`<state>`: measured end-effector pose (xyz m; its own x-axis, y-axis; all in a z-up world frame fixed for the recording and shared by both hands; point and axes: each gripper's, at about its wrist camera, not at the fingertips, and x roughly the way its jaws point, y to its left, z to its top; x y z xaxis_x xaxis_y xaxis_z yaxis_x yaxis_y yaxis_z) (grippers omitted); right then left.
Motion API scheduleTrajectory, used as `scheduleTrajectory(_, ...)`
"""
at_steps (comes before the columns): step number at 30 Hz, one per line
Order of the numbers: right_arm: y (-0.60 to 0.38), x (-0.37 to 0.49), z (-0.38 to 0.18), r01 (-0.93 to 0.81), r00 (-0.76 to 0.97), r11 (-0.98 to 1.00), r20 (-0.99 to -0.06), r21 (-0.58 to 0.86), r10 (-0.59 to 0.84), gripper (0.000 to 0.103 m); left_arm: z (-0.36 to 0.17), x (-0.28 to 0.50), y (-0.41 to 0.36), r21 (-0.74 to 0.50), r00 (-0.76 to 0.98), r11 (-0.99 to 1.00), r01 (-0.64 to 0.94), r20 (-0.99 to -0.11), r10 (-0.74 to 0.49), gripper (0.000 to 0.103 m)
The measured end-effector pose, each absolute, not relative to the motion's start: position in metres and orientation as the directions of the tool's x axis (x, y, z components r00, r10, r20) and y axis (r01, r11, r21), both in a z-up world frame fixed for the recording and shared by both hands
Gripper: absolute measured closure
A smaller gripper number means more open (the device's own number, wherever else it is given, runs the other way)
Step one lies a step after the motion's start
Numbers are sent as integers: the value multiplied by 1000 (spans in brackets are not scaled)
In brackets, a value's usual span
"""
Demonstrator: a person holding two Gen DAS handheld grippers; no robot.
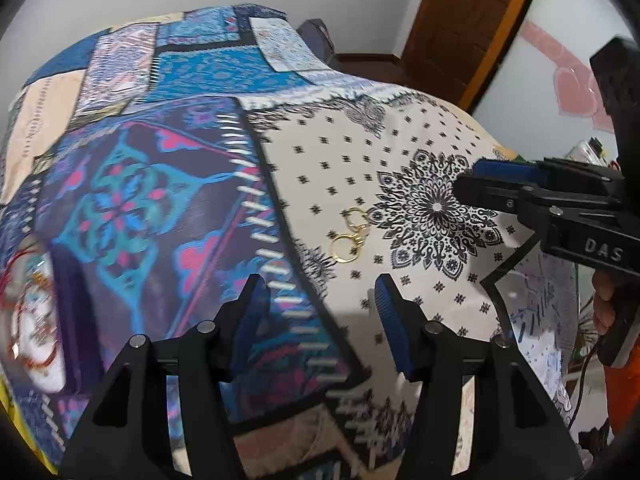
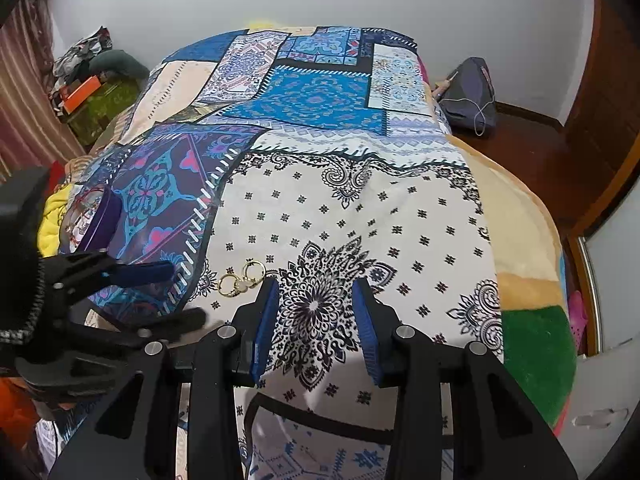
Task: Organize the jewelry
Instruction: 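Move both open tools from the tin toward the two gold rings, then grasp one gold ring with right tool while left tool grasps other ring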
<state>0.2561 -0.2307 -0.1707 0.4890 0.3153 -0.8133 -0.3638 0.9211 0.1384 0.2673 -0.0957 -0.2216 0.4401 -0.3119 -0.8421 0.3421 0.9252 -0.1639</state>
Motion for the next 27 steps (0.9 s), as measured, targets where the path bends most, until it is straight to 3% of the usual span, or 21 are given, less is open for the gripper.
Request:
scheduleTrajectory(3,-229,258,-173,-373,481,917,-815,144,324,69,-230,278,-106,-170,415,917,360,-851,-320,54)
scheduleTrajectory(9,-225,261,-177,-384,471,912,-819,143,327,69,-236,294,-116,-212,402,904,371,-841,-363,56)
scheduleTrajectory(11,-225,261,-178,-383,469,912,-818,150,331,69,-239,298,-117,-196,412,911,363,-843,-346,67)
scheduleTrajectory(13,-224,262,-178,-381,466,911,-819,156,334,69,-240,299,-116,-180,420,917,356,-845,-330,84)
scheduleTrajectory(18,-212,265,-182,-404,441,899,-826,166,351,69,-239,301,-108,-220,414,914,341,-837,-356,87)
scheduleTrajectory(19,-209,265,-182,-415,437,896,-829,159,349,69,-238,301,-106,-229,416,914,335,-835,-361,100)
scheduleTrajectory(27,-180,276,-191,-501,388,858,-859,108,335,69,-228,290,-78,-176,470,944,278,-832,-294,100)
